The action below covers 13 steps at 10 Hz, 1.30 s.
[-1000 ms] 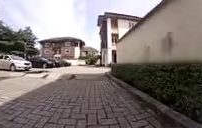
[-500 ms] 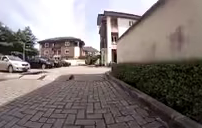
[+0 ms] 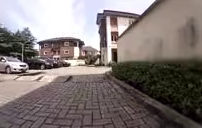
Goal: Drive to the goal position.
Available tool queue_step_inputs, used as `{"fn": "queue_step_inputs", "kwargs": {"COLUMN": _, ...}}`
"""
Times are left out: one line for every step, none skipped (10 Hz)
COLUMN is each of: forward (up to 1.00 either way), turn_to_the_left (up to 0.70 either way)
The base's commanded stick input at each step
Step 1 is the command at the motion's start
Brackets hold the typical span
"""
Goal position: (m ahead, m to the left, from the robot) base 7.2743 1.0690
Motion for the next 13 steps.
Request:
{"fn": "queue_step_inputs", "kwargs": {"forward": 0.5, "turn_to_the_left": 0.0}}
{"fn": "queue_step_inputs", "kwargs": {"forward": 0.5, "turn_to_the_left": 0.0}}
{"fn": "queue_step_inputs", "kwargs": {"forward": 0.5, "turn_to_the_left": 0.0}}
{"fn": "queue_step_inputs", "kwargs": {"forward": 0.5, "turn_to_the_left": 0.0}}
{"fn": "queue_step_inputs", "kwargs": {"forward": 0.5, "turn_to_the_left": 0.0}}
{"fn": "queue_step_inputs", "kwargs": {"forward": 0.5, "turn_to_the_left": 0.1}}
{"fn": "queue_step_inputs", "kwargs": {"forward": 0.5, "turn_to_the_left": 0.45}}
{"fn": "queue_step_inputs", "kwargs": {"forward": 0.5, "turn_to_the_left": 0.5}}
{"fn": "queue_step_inputs", "kwargs": {"forward": 0.5, "turn_to_the_left": 0.0}}
{"fn": "queue_step_inputs", "kwargs": {"forward": 0.5, "turn_to_the_left": 0.0}}
{"fn": "queue_step_inputs", "kwargs": {"forward": 0.5, "turn_to_the_left": 0.0}}
{"fn": "queue_step_inputs", "kwargs": {"forward": 0.5, "turn_to_the_left": 0.0}}
{"fn": "queue_step_inputs", "kwargs": {"forward": 0.5, "turn_to_the_left": 0.0}}
